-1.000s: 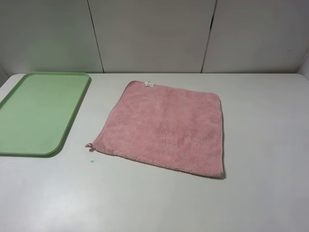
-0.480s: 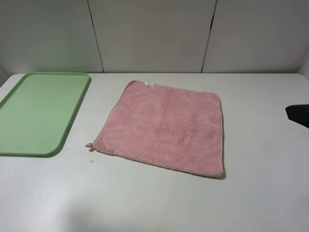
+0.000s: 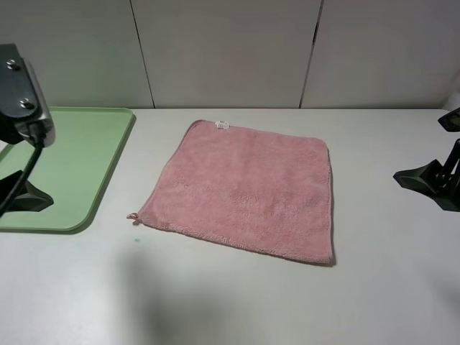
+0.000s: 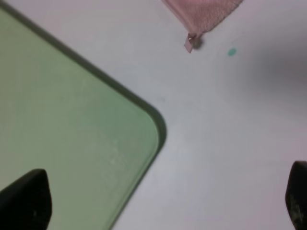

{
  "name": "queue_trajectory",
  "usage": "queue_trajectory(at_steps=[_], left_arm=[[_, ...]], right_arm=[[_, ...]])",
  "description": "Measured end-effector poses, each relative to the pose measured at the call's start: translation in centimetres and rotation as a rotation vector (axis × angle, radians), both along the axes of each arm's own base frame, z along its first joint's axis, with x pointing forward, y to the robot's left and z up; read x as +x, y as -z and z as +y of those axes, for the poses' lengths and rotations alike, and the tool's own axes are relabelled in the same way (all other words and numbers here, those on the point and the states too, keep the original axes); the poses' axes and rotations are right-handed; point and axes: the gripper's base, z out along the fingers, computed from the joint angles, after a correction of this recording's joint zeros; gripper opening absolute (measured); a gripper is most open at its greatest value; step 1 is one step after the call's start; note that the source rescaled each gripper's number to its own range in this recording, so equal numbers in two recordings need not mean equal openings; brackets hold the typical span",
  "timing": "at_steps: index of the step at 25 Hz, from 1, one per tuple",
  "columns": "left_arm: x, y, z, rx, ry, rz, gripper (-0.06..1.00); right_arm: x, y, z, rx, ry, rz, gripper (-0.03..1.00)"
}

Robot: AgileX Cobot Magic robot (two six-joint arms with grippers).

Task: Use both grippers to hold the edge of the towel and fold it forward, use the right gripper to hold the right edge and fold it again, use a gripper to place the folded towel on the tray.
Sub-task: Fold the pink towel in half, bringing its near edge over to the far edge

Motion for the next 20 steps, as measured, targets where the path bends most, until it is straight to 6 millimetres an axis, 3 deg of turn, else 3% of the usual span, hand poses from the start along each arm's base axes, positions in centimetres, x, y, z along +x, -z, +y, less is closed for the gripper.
queue_trajectory(at_steps=[8,20], left_arm=[[2.8,2.3,-1.2,0.089,0.223,-0.011,0.97],[6.4,6.2,-2.6,0.225,0.414,-0.054,0.97]], right_arm=[[2.0,2.3,0.2,-0.102,-0.106,0.068,1.0],[4.4,6.0,0.6,-0.148,-0.2,0.172,1.0]])
